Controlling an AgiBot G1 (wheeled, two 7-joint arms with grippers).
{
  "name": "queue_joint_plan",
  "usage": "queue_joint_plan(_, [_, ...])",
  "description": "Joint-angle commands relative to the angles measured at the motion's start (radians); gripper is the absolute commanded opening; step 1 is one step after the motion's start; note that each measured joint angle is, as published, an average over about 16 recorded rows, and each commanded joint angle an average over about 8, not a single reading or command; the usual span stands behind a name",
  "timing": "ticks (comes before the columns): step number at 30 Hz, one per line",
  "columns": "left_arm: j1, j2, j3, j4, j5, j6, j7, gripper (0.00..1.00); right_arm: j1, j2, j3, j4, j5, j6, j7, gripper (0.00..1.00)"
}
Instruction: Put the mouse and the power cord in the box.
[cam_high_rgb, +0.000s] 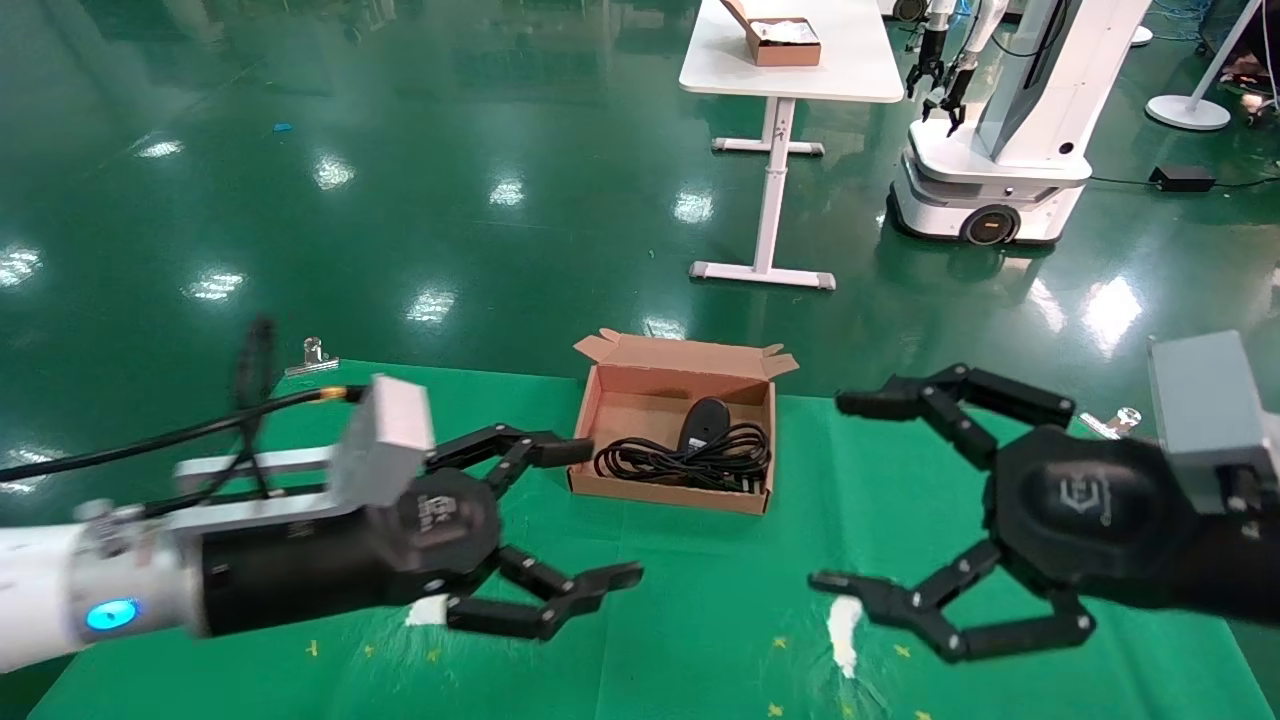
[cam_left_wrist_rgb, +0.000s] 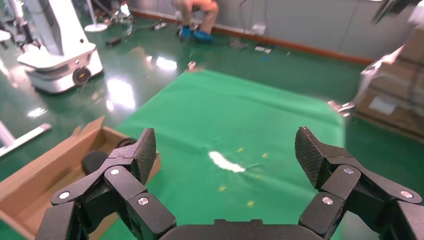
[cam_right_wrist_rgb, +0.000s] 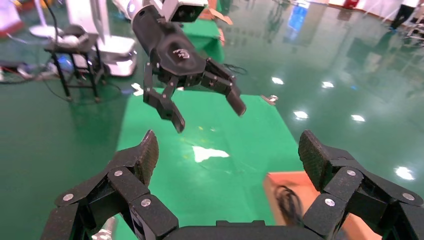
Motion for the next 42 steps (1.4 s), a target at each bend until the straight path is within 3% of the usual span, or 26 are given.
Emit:
queue_joint_plan(1, [0.023, -0.026, -0.034, -0.022, -0.027, 0.033, -0.005, 1.00, -0.022, 0.001, 0.008, 0.024, 0.015, 0.001, 0.019, 1.00])
queue_joint_plan(18, [0.185, -0.209, -0.281, -0.180, -0.223, 0.270, -0.039, 1.00, -0.189, 0.008, 0.064, 0.202, 0.130, 0.009, 0.156, 1.00])
queue_joint_plan(42, [0.181, -0.204, -0.272, -0.176, -0.218, 0.262, -0.039, 1.00, -0.185, 0.008, 0.063, 0.198, 0.128, 0.010, 0.154, 1.00])
